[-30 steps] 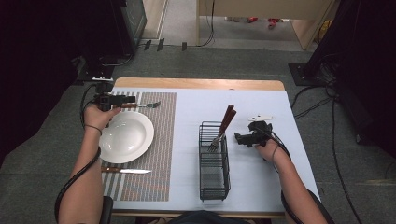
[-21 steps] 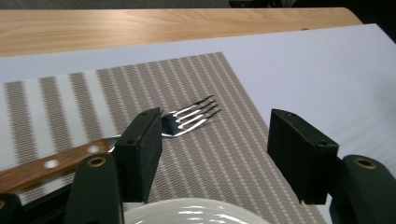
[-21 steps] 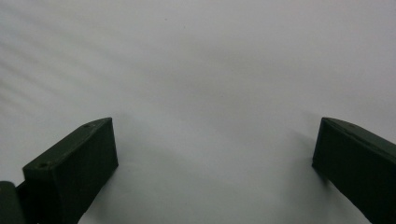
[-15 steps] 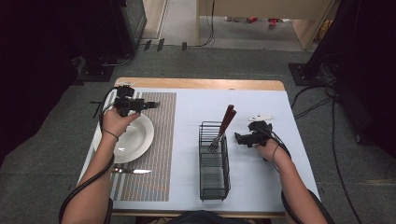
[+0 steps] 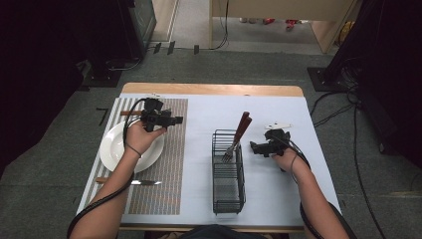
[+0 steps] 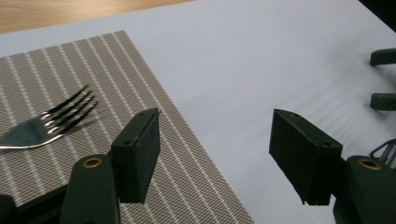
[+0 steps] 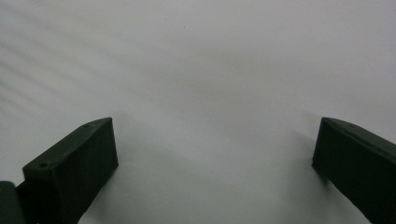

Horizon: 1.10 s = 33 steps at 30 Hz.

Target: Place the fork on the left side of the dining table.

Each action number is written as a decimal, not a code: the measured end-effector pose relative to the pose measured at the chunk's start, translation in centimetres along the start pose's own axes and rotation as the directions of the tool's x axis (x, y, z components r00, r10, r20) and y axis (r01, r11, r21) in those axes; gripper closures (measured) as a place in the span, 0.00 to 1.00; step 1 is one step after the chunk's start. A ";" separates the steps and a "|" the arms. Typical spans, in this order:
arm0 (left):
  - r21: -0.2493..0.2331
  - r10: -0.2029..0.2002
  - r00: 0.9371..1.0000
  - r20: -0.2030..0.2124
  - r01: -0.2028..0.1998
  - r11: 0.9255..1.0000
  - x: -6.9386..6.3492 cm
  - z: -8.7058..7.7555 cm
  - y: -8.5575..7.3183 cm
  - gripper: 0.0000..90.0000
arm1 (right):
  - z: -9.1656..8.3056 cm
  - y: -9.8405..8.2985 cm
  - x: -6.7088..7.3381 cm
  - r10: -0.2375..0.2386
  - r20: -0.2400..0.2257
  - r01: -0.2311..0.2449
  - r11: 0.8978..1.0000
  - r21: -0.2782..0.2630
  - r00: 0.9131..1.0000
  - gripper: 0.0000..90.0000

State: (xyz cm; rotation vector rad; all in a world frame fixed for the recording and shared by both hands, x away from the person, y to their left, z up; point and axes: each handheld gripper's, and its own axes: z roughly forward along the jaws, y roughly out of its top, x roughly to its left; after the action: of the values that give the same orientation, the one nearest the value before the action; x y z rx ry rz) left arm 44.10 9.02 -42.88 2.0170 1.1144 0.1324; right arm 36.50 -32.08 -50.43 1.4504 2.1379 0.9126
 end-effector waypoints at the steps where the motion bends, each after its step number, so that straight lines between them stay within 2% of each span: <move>1: 0.005 0.004 1.000 0.007 -0.004 1.000 -0.3 0.2 0.0 0.38 | 0.0 0.0 0.0 0.000 0.000 0.000 1.000 -0.001 1.000 0.00; 7: 0.022 0.024 0.999 0.040 -0.025 0.999 -2.4 1.8 -0.3 0.35 | 0.0 0.0 0.0 0.000 0.000 0.000 1.000 -0.001 1.000 0.00; 10: 0.034 0.044 0.997 0.067 -0.046 0.998 -3.5 2.5 -0.5 0.32 | 0.0 0.0 0.0 0.000 0.000 0.000 1.000 -0.001 1.000 0.00; 14: 0.050 0.080 0.994 0.075 -0.084 0.995 -4.8 3.4 -0.8 0.31 | 0.0 0.0 0.0 0.000 0.000 0.000 1.000 -0.002 1.000 0.00; 16: 0.062 0.039 0.995 0.094 -0.045 0.997 -5.3 3.9 -0.9 0.30 | 0.0 0.0 0.0 -0.001 0.000 0.001 1.000 -0.002 1.000 0.00; 18: 0.067 0.001 0.996 0.092 -0.007 0.998 -5.6 4.4 -1.0 0.30 | 0.0 0.0 0.0 0.000 0.000 0.000 1.000 -0.001 1.000 0.00; 21: 0.088 -0.007 0.997 0.076 0.000 0.996 -6.0 5.2 -1.3 0.30 | 0.0 0.0 0.0 0.000 0.000 0.000 1.000 -0.001 1.000 0.00; 26: 0.126 0.037 0.996 0.078 -0.047 0.991 -6.7 6.4 -2.1 0.30 | 0.0 0.0 0.0 0.000 0.000 0.000 1.000 -0.001 1.000 0.00; 33: 0.147 0.049 0.995 0.084 -0.061 0.987 -7.0 7.2 -2.5 0.30 | 0.0 0.0 0.0 0.001 0.000 -0.001 1.000 -0.001 1.000 0.00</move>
State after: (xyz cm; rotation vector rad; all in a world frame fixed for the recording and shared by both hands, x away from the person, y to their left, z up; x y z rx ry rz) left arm 41.35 0.15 -47.51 2.1668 1.0456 -0.0039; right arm 36.51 -32.07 -50.43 1.4510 2.1371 0.9135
